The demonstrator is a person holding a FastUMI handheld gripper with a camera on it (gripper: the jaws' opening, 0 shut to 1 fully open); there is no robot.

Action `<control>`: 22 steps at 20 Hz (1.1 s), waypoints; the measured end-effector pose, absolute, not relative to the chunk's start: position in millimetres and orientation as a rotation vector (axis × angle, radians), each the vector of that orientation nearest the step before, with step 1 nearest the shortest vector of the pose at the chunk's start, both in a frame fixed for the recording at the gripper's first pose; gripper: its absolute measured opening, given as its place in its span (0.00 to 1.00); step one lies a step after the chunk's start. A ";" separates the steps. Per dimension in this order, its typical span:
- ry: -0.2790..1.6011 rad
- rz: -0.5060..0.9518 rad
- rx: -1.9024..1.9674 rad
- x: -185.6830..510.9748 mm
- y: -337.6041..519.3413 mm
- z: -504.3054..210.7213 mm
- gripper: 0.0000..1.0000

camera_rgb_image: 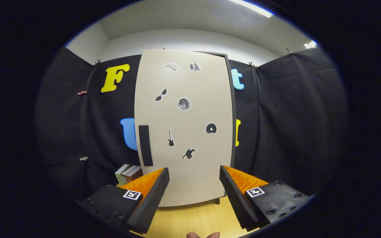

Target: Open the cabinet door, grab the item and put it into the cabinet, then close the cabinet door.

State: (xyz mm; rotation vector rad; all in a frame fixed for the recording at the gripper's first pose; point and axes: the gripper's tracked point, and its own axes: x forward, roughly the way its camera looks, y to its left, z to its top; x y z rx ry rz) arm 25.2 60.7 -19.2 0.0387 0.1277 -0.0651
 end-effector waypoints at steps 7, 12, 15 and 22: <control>0.127 -0.061 0.032 22.8 62.2 -18.8 0.99; 0.125 -0.061 0.034 21.9 61.0 -18.5 0.99; 0.124 -0.061 0.038 21.3 60.5 -18.6 0.99; 0.123 -0.060 0.039 21.6 59.7 -18.2 0.99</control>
